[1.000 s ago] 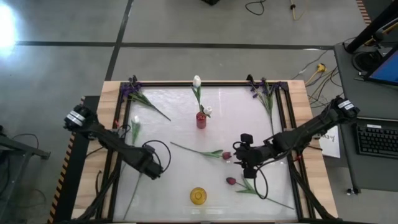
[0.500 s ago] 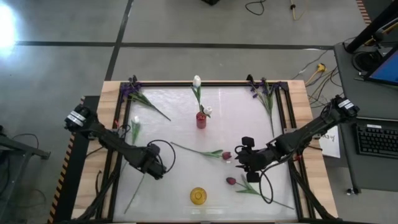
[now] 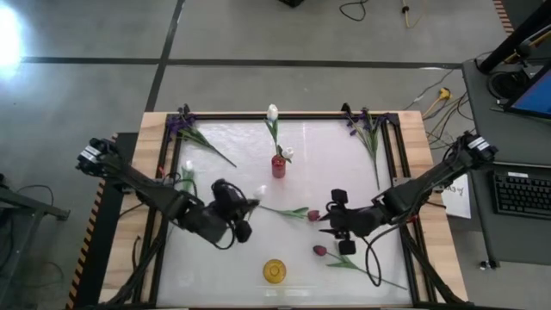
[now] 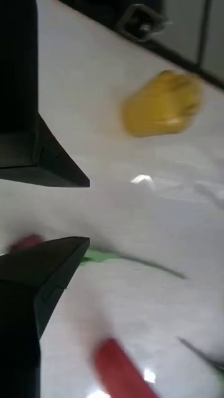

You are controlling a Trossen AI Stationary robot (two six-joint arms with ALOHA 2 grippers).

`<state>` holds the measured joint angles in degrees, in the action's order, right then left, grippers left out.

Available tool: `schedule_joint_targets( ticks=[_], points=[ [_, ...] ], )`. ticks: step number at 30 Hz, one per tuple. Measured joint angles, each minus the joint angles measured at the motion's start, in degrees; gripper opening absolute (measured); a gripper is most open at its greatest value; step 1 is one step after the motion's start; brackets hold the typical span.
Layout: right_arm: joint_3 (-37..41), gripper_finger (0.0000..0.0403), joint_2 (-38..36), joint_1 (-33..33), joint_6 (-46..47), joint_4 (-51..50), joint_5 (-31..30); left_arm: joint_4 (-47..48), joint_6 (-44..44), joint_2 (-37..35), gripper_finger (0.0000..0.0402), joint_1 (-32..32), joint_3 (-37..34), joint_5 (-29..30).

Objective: Sort flowers into vase by color
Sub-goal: Put the bottom white tulip into the red vase

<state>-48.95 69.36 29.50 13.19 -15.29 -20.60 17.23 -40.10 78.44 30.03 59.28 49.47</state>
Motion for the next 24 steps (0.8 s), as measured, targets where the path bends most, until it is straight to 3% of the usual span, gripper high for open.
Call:
schedule_joint_targets(
  ticks=[5, 8, 12, 15, 24],
  points=[
    [0.1, 0.0153, 0.5, -0.3, -8.7, 15.0, -2.2, -27.1, 26.4, 0.7, 0.0, -2.2, -1.3, -0.1],
    [0.1, 0.0169, 0.6, -0.7, -13.0, 25.0, -2.8, -43.5, 38.6, 3.3, 0.0, -3.5, -2.4, -5.7],
    [0.1, 0.0183, 0.8, -1.6, -14.3, 34.9, -7.5, -57.7, 47.1, 8.9, 0.0, -5.2, -2.1, -15.1],
    [0.1, 0.0183, 0.8, -2.1, -15.8, 38.5, -7.8, -62.7, 49.0, 13.1, 0.0, -6.3, -0.8, -18.9],
    [0.1, 0.0146, 2.1, -2.2, -15.3, 37.9, -7.5, -62.4, 51.2, 19.5, 0.0, -7.3, 5.5, -19.0]
  ],
)
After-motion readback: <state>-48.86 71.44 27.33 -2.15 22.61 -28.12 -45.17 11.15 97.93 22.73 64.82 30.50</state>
